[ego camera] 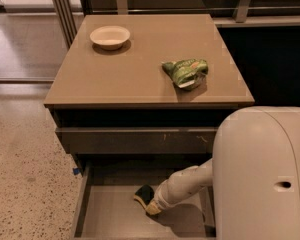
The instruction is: Place sponge into middle drawer
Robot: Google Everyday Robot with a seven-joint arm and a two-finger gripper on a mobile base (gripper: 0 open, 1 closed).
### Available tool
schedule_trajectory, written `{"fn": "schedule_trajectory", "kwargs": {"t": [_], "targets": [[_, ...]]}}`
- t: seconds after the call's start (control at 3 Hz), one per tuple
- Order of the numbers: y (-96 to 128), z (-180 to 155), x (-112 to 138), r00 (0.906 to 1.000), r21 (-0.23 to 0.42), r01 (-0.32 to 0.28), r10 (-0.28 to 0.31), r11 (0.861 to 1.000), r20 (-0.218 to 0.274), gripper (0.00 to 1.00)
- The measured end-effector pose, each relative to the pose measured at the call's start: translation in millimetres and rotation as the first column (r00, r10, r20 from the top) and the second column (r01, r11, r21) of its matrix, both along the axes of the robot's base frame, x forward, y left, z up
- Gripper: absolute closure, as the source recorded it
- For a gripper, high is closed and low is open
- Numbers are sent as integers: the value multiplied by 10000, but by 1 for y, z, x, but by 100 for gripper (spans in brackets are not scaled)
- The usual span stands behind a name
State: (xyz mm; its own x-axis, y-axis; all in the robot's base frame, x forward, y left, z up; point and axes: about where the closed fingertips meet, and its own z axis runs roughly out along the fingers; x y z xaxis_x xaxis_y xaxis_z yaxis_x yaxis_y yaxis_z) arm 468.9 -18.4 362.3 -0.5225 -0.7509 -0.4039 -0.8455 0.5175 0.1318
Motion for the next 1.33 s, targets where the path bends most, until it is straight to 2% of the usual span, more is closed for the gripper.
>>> {"fn": "schedule_trajectory", "kwargs": {"t": [0.67,1.0,1.33], "targets": [[0,0,0,10000,0,-1,1,10000,-1,11],[0,0,0,10000,0,-1,1,10000,-1,0],[0,0,0,10000,0,-1,1,10000,-1,0]]}}
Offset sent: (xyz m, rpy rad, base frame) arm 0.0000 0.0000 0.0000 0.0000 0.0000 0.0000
